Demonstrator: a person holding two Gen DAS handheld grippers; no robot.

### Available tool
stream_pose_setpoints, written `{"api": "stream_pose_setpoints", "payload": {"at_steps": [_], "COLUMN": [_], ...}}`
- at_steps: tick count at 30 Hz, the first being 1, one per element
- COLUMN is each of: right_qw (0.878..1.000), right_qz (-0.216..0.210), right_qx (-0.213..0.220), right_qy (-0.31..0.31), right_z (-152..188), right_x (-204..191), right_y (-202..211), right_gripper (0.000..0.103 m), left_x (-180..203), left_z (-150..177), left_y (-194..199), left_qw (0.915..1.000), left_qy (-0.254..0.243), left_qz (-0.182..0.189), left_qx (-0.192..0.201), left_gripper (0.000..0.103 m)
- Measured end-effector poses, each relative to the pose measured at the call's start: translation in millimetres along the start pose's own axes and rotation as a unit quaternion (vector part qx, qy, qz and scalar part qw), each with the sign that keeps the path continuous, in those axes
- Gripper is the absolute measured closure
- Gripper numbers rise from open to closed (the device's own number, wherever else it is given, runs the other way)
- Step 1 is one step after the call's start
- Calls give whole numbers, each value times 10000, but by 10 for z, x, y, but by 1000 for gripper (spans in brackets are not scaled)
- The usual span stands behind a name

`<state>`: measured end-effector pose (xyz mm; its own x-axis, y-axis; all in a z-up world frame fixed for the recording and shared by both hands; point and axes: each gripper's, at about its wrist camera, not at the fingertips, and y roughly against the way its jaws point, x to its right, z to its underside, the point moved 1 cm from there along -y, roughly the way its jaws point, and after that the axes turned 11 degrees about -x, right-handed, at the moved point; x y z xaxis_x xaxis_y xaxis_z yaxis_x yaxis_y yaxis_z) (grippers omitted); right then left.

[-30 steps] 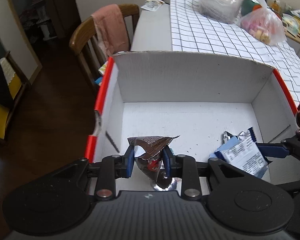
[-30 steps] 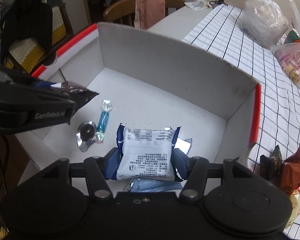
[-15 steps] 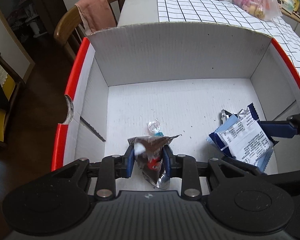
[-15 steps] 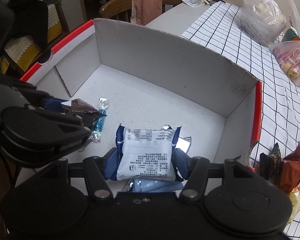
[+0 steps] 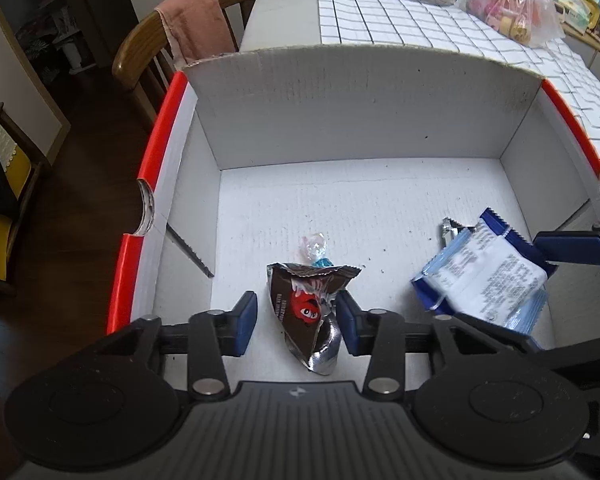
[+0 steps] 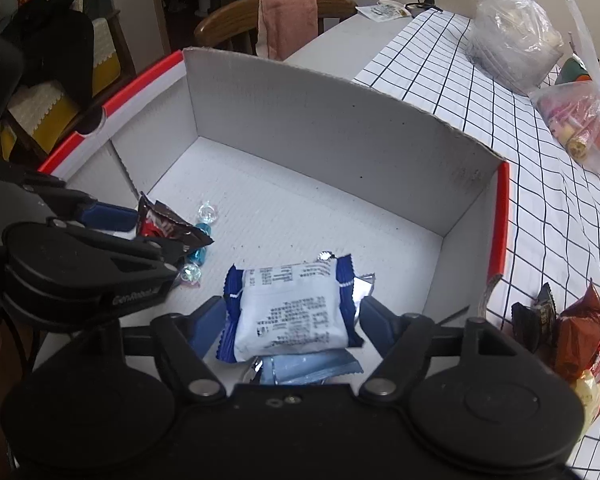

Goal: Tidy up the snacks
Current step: 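Lower both items into the box and open both grippers, then move both tools back over the snack pile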

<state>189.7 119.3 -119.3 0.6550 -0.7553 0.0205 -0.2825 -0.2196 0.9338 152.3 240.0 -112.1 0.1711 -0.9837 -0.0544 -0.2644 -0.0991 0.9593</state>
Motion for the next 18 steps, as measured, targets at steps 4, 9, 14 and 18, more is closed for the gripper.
{"api": "stream_pose_setpoints", "payload": {"at_steps": [4,9,14,18], "right_qw": [9999,9993,9976,9954], "right_qz": [-80,-229,-419,-582], "right_qx": [70,273,477,687], "right_qy": [-42,-131,-273,-341], "right_z": [24,84,165,255], "right_x": [24,73,170,247], "right_y": [66,209,386,550], "right_gripper": [26,19,15,10], "left_x": [2,-8,-8,22], "left_z": [22,58,117,155], "left_y": [80,208,375,512], "left_qw": [9999,9994,9982,9967], "left_qy": [14,60,74,58], "left_qz": [83,225,340,412], "left_qx": [101,252,497,702], "left_gripper": [55,50,43,41]}}
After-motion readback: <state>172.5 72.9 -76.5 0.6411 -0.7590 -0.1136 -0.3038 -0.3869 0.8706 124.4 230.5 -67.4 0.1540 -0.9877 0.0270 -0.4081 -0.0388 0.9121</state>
